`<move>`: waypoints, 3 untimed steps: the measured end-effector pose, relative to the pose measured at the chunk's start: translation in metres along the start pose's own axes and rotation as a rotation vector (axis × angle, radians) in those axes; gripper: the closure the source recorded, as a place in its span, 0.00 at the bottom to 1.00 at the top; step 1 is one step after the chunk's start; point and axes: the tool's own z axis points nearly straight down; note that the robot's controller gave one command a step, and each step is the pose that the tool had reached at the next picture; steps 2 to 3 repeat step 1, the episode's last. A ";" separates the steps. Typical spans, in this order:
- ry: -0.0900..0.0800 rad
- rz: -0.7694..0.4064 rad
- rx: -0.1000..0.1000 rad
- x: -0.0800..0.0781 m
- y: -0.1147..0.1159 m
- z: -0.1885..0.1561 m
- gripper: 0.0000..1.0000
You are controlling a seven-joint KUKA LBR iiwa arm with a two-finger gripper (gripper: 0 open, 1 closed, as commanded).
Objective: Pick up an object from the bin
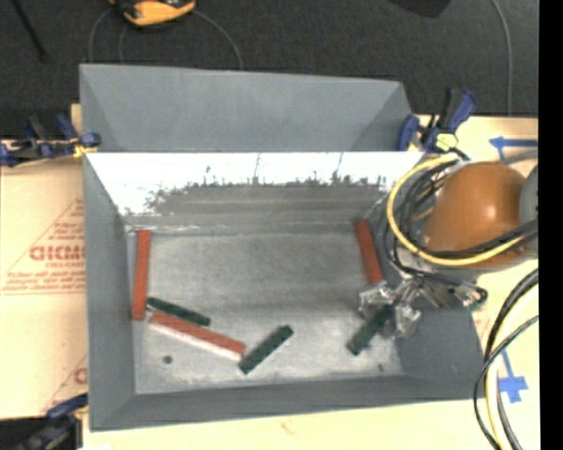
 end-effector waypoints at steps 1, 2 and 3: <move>0.003 0.036 0.003 0.000 -0.005 -0.158 1.00; 0.003 0.036 0.003 0.000 -0.005 -0.158 1.00; 0.003 0.036 0.003 0.000 -0.005 -0.158 1.00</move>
Offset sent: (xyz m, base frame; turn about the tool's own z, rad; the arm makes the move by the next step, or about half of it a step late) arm 0.0000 0.0000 0.0000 0.0000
